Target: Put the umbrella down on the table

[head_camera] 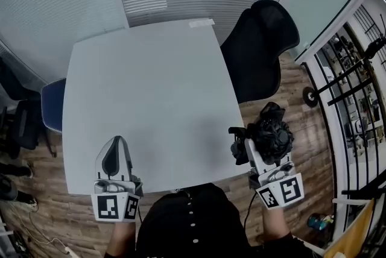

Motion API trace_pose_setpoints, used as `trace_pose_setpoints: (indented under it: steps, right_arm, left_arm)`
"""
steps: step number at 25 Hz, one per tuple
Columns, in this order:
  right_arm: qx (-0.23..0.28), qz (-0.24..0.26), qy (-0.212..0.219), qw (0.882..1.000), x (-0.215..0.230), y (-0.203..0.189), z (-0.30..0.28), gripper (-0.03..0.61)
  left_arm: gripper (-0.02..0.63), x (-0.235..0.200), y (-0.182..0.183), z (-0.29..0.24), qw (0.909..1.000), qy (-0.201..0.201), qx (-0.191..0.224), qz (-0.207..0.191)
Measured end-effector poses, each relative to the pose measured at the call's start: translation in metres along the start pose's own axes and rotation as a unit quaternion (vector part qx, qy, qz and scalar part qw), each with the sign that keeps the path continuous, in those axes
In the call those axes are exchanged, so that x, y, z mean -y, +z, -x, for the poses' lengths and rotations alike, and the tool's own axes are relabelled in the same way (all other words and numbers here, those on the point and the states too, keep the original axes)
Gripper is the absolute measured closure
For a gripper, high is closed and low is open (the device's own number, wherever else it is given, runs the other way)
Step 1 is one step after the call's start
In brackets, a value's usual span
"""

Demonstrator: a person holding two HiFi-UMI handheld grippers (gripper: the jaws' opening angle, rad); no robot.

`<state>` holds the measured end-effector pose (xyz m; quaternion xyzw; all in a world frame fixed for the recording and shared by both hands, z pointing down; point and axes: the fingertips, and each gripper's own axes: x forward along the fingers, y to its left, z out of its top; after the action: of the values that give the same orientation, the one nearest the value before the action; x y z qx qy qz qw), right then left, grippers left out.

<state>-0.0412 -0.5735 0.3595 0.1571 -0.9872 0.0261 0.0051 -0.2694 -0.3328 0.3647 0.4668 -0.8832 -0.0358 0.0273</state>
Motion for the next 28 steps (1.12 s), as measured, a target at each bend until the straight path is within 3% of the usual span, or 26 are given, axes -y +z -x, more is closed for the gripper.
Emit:
trace_pose_setpoints:
  steps: [13, 28]
  right_arm:
    - [-0.059, -0.001, 0.046, 0.997, 0.026, -0.041, -0.072, 0.319]
    - [-0.186, 0.021, 0.092, 0.978, 0.032, -0.162, -0.122, 0.319]
  left_arm:
    - [0.598, -0.012, -0.016, -0.029, 0.9982, 0.049, -0.033, 0.012]
    - [0.599, -0.019, -0.057, -0.023, 0.9915, 0.082, -0.099, 0.018]
